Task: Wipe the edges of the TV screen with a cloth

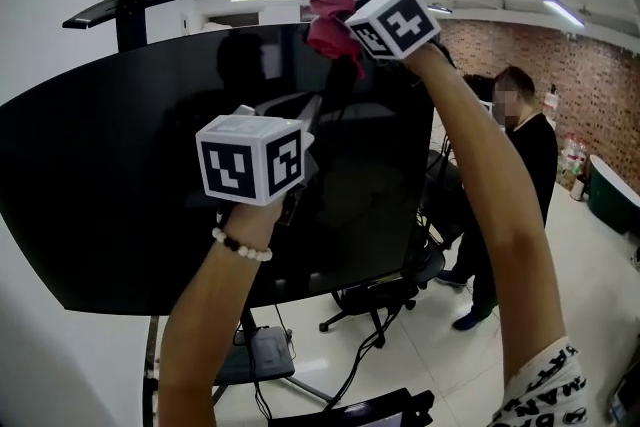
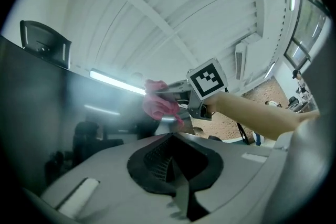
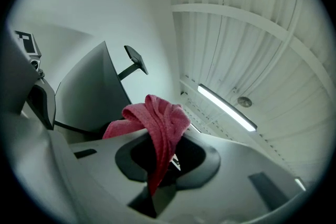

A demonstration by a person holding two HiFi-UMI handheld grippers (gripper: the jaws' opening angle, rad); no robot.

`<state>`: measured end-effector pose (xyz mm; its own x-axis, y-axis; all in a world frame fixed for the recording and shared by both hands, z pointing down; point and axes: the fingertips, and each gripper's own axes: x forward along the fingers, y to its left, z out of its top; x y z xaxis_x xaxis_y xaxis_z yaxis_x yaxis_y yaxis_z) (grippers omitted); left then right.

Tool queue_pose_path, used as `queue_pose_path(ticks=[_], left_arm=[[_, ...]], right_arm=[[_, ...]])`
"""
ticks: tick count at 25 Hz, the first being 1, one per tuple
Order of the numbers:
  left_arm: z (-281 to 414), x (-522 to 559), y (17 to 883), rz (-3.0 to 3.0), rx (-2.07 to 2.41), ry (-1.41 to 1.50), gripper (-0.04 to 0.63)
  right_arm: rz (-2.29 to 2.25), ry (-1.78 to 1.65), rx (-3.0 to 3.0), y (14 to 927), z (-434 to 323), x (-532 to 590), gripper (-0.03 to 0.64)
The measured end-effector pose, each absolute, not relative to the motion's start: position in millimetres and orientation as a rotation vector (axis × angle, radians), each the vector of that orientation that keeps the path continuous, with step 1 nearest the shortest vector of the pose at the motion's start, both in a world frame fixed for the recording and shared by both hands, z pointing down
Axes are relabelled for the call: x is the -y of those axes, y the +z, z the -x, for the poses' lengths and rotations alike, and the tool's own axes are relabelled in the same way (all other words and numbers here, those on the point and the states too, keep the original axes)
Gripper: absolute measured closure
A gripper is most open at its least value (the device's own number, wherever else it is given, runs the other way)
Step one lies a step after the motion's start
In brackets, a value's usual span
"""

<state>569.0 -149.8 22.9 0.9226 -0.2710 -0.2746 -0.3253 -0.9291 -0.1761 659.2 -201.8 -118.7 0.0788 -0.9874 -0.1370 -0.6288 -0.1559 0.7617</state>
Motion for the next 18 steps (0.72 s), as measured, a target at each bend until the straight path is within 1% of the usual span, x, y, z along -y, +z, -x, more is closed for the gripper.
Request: queue_pose_path(ticks=[8, 15, 18], left_arm=[[-653, 125, 29, 2.874, -0.443, 0.297, 0.6], [-693, 129, 27, 2.854, -0.406, 0.268, 0.6], [-712, 117, 34, 2.863, -0.375, 0.255, 0.6]], right_arm=[[-1.96, -0.845, 1.57, -124, -781, 150, 0.54], [-2.066, -0.821, 1.486, -125, -823, 152, 0.54], [-2.13, -0.806, 1.432, -124, -853, 136, 0.54]])
